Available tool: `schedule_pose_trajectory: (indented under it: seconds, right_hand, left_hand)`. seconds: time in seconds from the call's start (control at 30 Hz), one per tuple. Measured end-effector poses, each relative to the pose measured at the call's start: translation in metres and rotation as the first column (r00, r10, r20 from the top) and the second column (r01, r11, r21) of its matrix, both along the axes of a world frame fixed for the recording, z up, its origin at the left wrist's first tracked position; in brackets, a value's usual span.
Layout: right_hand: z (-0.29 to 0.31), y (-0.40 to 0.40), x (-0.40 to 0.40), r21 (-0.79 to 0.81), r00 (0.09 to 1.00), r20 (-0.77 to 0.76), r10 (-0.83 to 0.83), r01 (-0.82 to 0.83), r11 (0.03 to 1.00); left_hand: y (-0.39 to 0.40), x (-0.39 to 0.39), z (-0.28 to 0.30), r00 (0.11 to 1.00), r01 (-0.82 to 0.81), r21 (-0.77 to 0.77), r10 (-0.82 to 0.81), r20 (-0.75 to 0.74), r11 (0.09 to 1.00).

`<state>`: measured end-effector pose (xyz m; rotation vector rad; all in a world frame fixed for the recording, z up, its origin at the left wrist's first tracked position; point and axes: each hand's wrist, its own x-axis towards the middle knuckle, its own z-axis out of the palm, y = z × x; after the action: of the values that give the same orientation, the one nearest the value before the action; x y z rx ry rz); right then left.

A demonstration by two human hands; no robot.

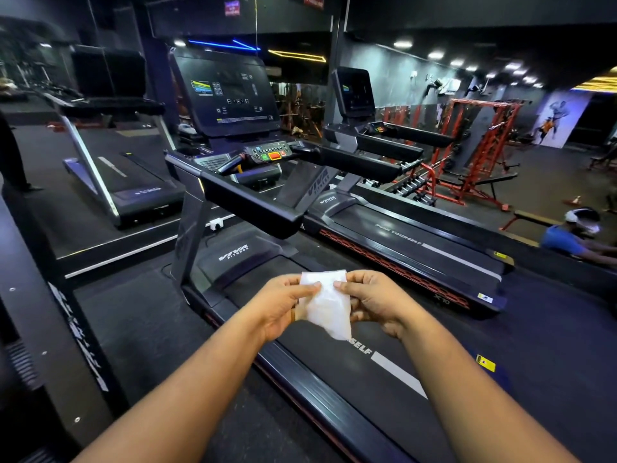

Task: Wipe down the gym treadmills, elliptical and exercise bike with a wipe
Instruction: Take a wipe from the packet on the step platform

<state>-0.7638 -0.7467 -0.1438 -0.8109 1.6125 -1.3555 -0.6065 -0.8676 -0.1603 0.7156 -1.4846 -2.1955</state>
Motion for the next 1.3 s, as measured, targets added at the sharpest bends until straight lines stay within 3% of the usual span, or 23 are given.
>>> schedule_pose_trajectory:
  seconds: [0.17,0.33,0.47,0.6,0.67,0.73,0.8,0.87,0.93,1.03,1.1,1.2,1.3]
  right_hand:
    - [0.05,0.015,0.003,-0.391,0.989,-0.124,0.077,-0.12,0.913]
    - [0.072,0.017,-0.001,-0.515,0.932,-0.361,-0.002,-0.198,0.834]
    - [0.071,0.016,0.003,-0.498,0.881,-0.471,-0.051,-0.218,0.839]
    - [0.064,0.008,0.003,-0.472,0.917,-0.392,-0.071,-0.134,0.871]
    - [0.061,0.002,0.002,-0.468,0.94,-0.333,-0.068,-0.102,0.878]
    - [0.059,-0.003,0.001,-0.454,0.953,-0.297,-0.064,-0.082,0.887]
    - [0.056,-0.008,0.001,-0.42,0.959,-0.279,-0.052,-0.073,0.905]
    - [0.052,-0.011,0.002,-0.383,0.961,-0.272,-0.05,-0.06,0.922]
    - [0.049,-0.014,0.003,-0.363,0.967,-0.245,-0.076,-0.018,0.932]
    - [0.045,-0.017,0.008,-0.371,0.993,-0.035,-0.11,0.089,0.924]
    - [0.042,-0.018,0.011,-0.335,0.996,0.025,-0.091,0.094,0.937]
    - [0.033,-0.017,0.012,-0.215,0.983,-0.185,0.019,-0.059,0.975]
    - [0.026,-0.02,0.012,-0.097,0.898,-0.422,0.127,-0.184,0.978]
  left_hand:
    - [-0.005,0.018,0.062,0.952,-0.021,-0.314,-0.077,-0.297,0.949]
    - [-0.005,0.025,0.082,0.933,-0.111,-0.488,-0.078,-0.35,0.866]
    - [-0.009,0.023,0.074,0.949,-0.161,-0.485,-0.001,-0.317,0.859]
    - [-0.011,0.019,0.06,0.981,-0.119,-0.443,0.037,-0.191,0.889]
    - [-0.006,0.018,0.055,0.991,-0.038,-0.344,-0.008,-0.131,0.938]
    - [-0.004,0.018,0.052,0.989,0.043,-0.147,-0.063,-0.133,0.988]
    - [-0.007,0.018,0.048,0.981,0.099,0.006,-0.097,-0.171,0.995]
    - [-0.008,0.019,0.044,0.975,0.124,0.062,-0.11,-0.191,0.99]
    - [-0.007,0.018,0.04,0.98,0.105,-0.013,-0.106,-0.17,0.994]
    - [-0.01,0.015,0.035,0.991,-0.011,-0.186,-0.014,-0.134,0.983]
    - [-0.02,0.014,0.028,0.995,-0.056,-0.304,0.029,-0.093,0.951]
    - [-0.029,0.017,0.029,1.0,0.013,-0.46,-0.016,-0.005,0.888]
    - [-0.036,0.02,0.036,0.994,0.108,-0.591,-0.078,0.077,0.8]
